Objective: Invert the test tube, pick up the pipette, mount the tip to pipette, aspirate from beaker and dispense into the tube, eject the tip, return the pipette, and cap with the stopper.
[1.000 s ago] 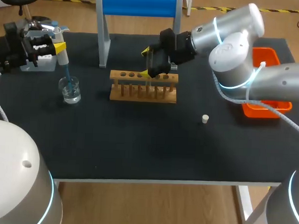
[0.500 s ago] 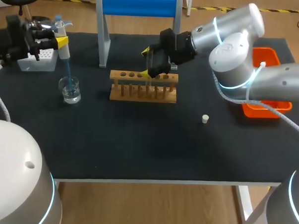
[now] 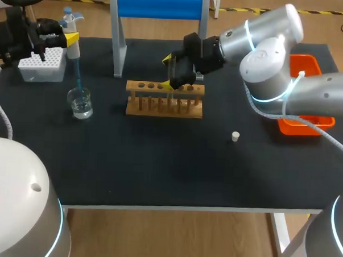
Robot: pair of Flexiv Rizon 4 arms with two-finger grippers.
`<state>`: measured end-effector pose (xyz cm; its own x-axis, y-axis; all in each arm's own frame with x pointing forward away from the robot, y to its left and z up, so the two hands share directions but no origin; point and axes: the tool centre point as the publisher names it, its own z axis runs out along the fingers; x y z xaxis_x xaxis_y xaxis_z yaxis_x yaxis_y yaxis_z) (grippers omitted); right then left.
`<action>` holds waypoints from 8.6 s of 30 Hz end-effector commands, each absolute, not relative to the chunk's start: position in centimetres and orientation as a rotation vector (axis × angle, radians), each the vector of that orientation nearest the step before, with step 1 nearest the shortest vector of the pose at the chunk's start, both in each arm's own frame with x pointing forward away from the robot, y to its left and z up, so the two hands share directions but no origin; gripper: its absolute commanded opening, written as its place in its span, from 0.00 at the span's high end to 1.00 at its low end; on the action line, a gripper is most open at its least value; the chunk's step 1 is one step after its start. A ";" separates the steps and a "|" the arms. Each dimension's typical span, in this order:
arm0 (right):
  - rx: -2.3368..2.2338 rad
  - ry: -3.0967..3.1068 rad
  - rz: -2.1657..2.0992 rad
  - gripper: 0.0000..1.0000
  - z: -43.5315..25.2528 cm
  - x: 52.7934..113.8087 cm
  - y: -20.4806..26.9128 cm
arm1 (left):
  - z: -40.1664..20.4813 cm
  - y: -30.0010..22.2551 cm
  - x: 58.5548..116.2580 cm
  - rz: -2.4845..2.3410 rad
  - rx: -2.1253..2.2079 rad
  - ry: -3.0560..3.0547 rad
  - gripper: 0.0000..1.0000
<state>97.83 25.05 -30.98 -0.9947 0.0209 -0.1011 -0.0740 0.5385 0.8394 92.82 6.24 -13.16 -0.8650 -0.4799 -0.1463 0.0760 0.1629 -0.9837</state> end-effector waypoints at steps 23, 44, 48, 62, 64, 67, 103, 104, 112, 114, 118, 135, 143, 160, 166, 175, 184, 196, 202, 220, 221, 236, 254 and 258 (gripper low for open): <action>-0.047 2.671 1.461 0.00 -30.9 97.9 25.0 | -6.6 0.9 92.5 -1.740 -0.415 2.091 1.00; -0.047 2.671 1.461 0.00 -30.9 97.9 25.0 | -0.4 -6.4 93.2 -1.924 -0.401 2.070 1.00; -0.047 2.671 1.461 0.00 -30.9 97.9 25.0 | 0.4 -8.3 93.3 -1.951 -0.384 2.085 1.00; -0.047 2.671 1.461 0.00 -30.9 97.9 25.0 | 1.6 -12.8 94.5 -2.020 -0.410 2.150 1.00; -0.047 2.671 1.461 0.00 -30.9 97.9 25.0 | 1.7 -13.4 94.7 -2.026 -0.404 2.156 1.00; -0.047 2.671 1.461 0.00 -30.9 97.9 25.0 | 1.7 -14.0 95.0 -2.042 -0.406 2.164 1.00; -0.055 2.666 1.465 0.00 -30.9 97.8 24.8 | 0.9 -16.3 97.2 -2.108 -0.395 2.166 1.00; -0.056 2.665 1.465 0.00 -30.9 97.8 24.7 | 0.9 -16.3 97.3 -2.107 -0.395 2.165 1.00; -0.056 2.661 1.467 0.00 -30.9 97.8 24.4 | 1.0 -16.5 97.3 -2.104 -0.383 2.163 1.00; -0.055 2.659 1.468 0.00 -30.9 97.8 24.3 | 1.1 -16.5 97.4 -2.102 -0.379 2.163 1.00; -0.054 2.659 1.467 0.00 -30.9 97.8 24.2 | 1.0 -16.6 97.4 -2.096 -0.377 2.164 1.00; -0.049 2.656 1.460 0.00 -30.9 97.7 24.2 | 0.7 -16.8 98.4 -2.113 -0.356 2.153 1.00; -0.049 2.656 1.460 0.00 -30.9 97.7 24.2 | 0.2 -16.8 98.9 -2.121 -0.352 2.144 1.00; -0.049 2.656 1.460 0.00 -30.9 97.7 24.2 | -0.7 -16.7 99.7 -2.131 -0.356 2.141 1.00; -0.049 2.656 1.460 0.00 -30.9 97.7 24.2 | -1.1 -16.8 99.9 -2.137 -0.355 2.141 1.00; -0.049 2.656 1.460 0.00 -30.9 97.7 24.2 | -1.8 -16.9 100.2 -2.133 -0.362 2.150 1.00; -0.049 2.656 1.460 0.00 -30.9 97.7 24.2 | -2.3 -16.9 100.3 -2.129 -0.370 2.154 1.00; -0.049 2.656 1.460 0.00 -30.9 97.7 24.2 | -2.6 -16.6 100.3 -2.114 -0.381 2.162 1.00; -0.049 2.656 1.460 0.00 -30.9 97.7 24.2 | -2.6 -16.4 100.4 -2.098 -0.379 2.160 1.00; -0.049 2.656 1.460 0.00 -30.9 97.7 24.2 | -2.5 -16.5 100.7 -2.072 -0.361 2.150 1.00; -0.049 2.656 1.460 0.00 -30.9 97.7 24.2 | -2.5 -16.5 100.7 -2.074 -0.360 2.148 1.00; -0.049 2.656 1.460 0.00 -30.9 97.7 24.2 | -2.4 -17.6 100.8 -2.094 -0.334 2.150 1.00; -0.049 2.656 1.460 0.00 -30.9 97.7 24.2 | -3.3 -18.0 99.6 -2.093 -0.325 2.192 1.00; -0.049 2.656 1.460 0.00 -30.9 97.7 24.2 | -3.4 -17.8 99.5 -2.085 -0.331 2.195 1.00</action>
<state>97.77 24.23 -31.02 -0.9933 0.0255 -0.1131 -0.0821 0.5344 0.8413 99.65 -18.08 -3.45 -0.9720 -0.2217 0.0785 -0.0891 0.0383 -0.9953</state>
